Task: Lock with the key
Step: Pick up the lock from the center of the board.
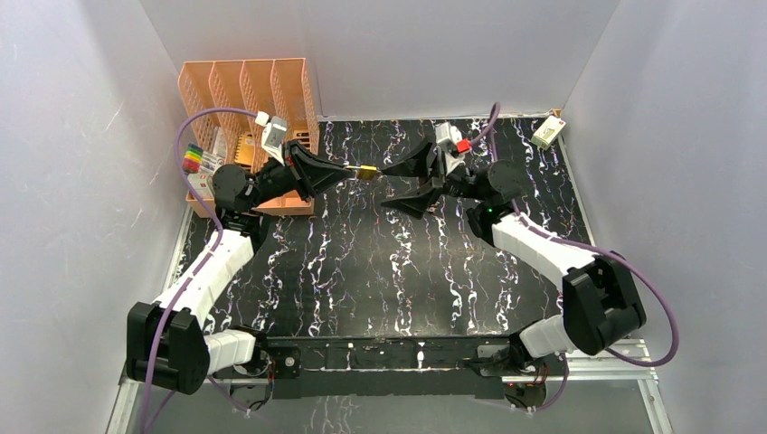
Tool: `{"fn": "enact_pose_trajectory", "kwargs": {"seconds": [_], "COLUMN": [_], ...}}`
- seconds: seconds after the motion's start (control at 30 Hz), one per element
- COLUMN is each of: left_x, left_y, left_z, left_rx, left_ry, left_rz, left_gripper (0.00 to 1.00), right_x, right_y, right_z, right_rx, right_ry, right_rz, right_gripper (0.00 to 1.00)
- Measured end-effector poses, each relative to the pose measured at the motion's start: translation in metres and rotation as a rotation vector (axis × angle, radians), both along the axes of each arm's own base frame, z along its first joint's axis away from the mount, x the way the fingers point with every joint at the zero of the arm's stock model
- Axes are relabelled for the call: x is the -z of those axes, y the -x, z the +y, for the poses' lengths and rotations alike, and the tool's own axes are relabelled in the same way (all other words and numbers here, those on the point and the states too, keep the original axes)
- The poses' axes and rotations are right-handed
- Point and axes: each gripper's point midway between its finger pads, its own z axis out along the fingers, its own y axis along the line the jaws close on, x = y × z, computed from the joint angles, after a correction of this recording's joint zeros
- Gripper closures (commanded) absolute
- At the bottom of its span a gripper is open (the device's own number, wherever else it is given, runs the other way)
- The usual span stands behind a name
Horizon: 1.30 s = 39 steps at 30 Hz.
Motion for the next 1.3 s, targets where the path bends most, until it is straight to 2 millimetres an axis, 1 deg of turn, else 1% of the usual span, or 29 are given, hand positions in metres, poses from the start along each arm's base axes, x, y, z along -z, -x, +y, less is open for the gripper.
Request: {"fn": "enact_pose_trajectory", "kwargs": {"seconds": [0.13,0.23,0.33,0.43,0.57,0.6,0.67,0.7,0.73,0.87,0.93,1.0,1.1,1.17,1.2,1.27,1.3], "left_x": [-0.001,-0.003,-0.005,-0.006,-0.007,-0.007,-0.007,-0.007,-0.007,-0.007,-0.006,-0.004,-0.002,-0.001,-0.001,0.000,0.001], "left_y": [0.000,0.001,0.002,0.003,0.004,0.004,0.004,0.004,0.005,0.006,0.006,0.006,0.005,0.005,0.004,0.004,0.004], "left_z": [0.000,0.000,-0.001,-0.001,-0.001,-0.001,-0.001,-0.001,-0.001,-0.001,-0.001,-0.001,-0.001,-0.001,-0.002,-0.002,-0.002], "left_rx": [0.004,0.006,0.009,0.012,0.014,0.015,0.016,0.016,0.018,0.021,0.022,0.021,0.021,0.022,0.022,0.024,0.026], "left_ry": [0.006,0.011,0.015,0.018,0.021,0.021,0.021,0.021,0.021,0.022,0.021,0.021,0.019,0.018,0.018,0.016,0.015], "left_rz": [0.003,-0.004,-0.006,-0.011,-0.015,-0.015,-0.017,-0.018,-0.017,-0.021,-0.020,-0.017,-0.012,-0.009,-0.008,-0.005,-0.003], "left_gripper": [1.00,1.00,1.00,1.00,1.00,1.00,1.00,1.00,1.00,1.00,1.00,1.00,1.00,1.00,1.00,1.00,1.00], "right_x": [0.003,0.003,0.001,-0.002,-0.005,-0.006,-0.007,-0.007,-0.008,-0.007,-0.006,-0.005,-0.007,-0.010,-0.012,-0.014,-0.014], "right_y": [0.001,-0.001,-0.003,-0.004,-0.002,-0.002,-0.002,-0.002,-0.003,-0.008,-0.008,-0.009,-0.009,-0.009,-0.009,-0.010,-0.011], "right_z": [0.009,0.011,0.014,0.017,0.021,0.023,0.024,0.025,0.026,0.027,0.028,0.028,0.029,0.030,0.030,0.031,0.031], "right_rx": [-0.023,-0.026,-0.027,-0.028,-0.035,-0.037,-0.040,-0.038,-0.037,-0.028,-0.027,-0.028,-0.031,-0.033,-0.034,-0.035,-0.034], "right_ry": [-0.004,-0.010,-0.018,-0.027,-0.037,-0.039,-0.041,-0.043,-0.045,-0.046,-0.045,-0.042,-0.043,-0.045,-0.045,-0.046,-0.046], "right_rz": [0.001,0.001,0.004,0.001,-0.007,-0.007,-0.007,-0.009,-0.010,0.010,0.016,0.024,0.026,0.025,0.025,0.023,0.026], "right_gripper": [0.24,0.28,0.31,0.32,0.39,0.43,0.64,0.72,0.75,0.76,0.68,0.64,0.64,0.66,0.69,0.85,0.99]}}
